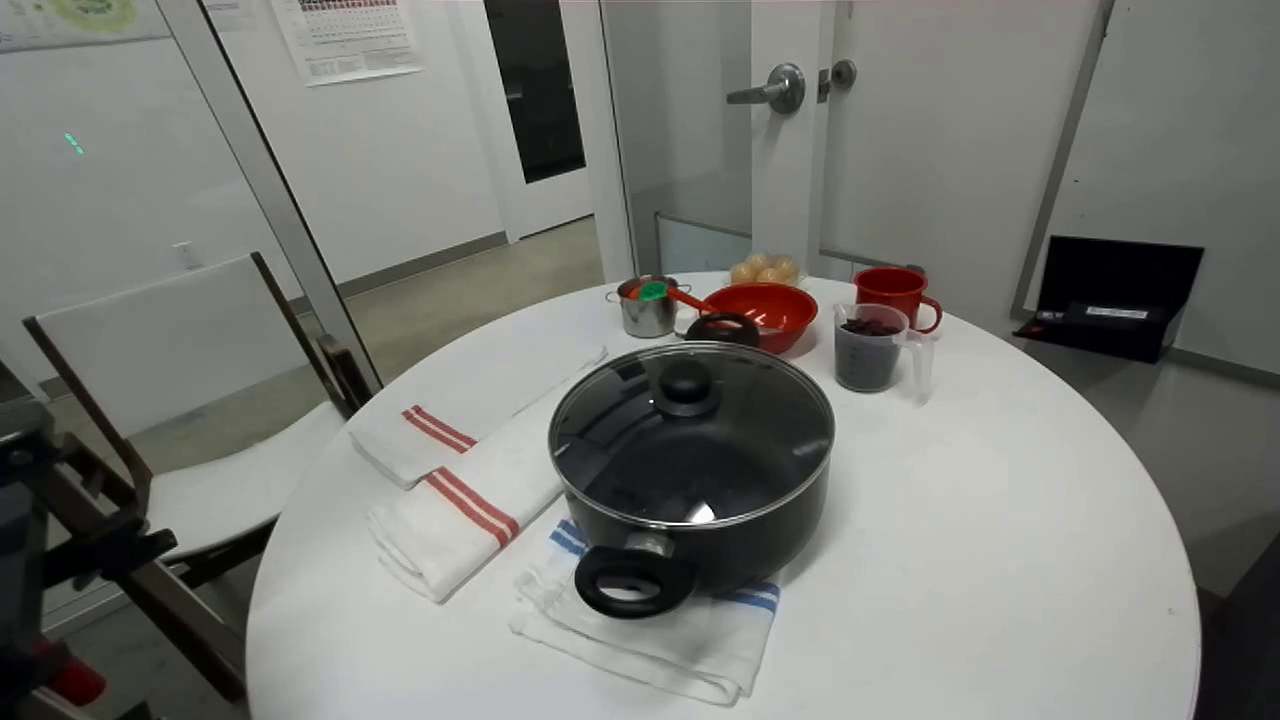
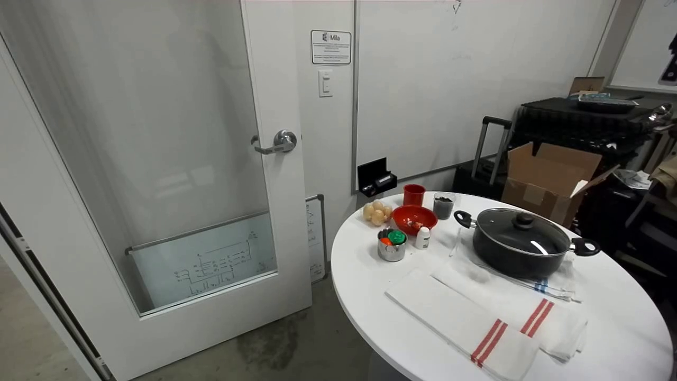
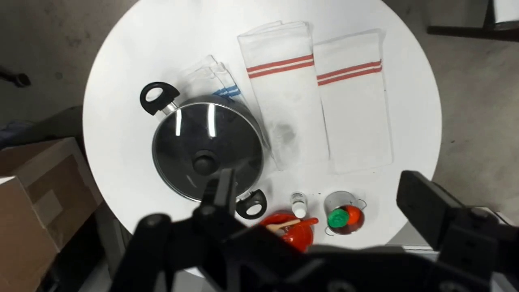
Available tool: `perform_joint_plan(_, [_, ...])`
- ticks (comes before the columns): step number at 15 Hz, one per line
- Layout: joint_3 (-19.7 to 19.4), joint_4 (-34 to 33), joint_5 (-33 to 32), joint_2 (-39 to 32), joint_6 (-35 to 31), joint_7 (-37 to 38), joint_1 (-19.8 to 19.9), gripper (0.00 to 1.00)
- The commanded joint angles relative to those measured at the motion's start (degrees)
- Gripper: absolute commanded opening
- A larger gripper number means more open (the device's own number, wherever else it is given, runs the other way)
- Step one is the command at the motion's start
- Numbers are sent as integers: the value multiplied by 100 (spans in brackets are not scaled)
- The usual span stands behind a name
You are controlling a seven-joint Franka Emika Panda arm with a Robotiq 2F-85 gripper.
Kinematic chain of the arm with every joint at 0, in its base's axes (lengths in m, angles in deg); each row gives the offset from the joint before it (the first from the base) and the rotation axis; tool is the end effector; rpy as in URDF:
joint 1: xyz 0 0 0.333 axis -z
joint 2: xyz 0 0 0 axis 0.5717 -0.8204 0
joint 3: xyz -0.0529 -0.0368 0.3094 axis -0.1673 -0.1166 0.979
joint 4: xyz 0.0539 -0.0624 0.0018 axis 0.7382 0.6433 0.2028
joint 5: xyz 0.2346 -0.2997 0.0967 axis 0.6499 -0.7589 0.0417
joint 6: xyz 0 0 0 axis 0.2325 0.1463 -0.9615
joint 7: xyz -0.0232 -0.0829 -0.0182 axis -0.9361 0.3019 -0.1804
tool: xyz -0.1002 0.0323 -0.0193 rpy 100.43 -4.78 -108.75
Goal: Remove the lid from the pot
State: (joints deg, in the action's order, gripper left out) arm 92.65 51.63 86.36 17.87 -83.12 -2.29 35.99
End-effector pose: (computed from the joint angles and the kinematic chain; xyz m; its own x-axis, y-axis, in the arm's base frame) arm 0.3968 0.0572 0.4872 0.9859 -0.1408 0.0907 -0.1455 -0.9883 0.0466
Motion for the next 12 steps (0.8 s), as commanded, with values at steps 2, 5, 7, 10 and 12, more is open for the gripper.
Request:
perform_joint_plan(2, [-281, -73, -493, -910, -625, 91, 309, 100])
perform_joint_plan(5, [-452, -120, -888, -1610, -1154, 147, 507, 100])
perform_joint_plan(7, [-580, -193, -1037, -2053, -1428, 128, 557, 100])
perform_joint_plan(10, [-785, -362, -1009, -2728, -1782, -26, 528, 100])
perform_joint_plan(12, [-894, -511, -955, -3156, -2004, -93, 496, 100])
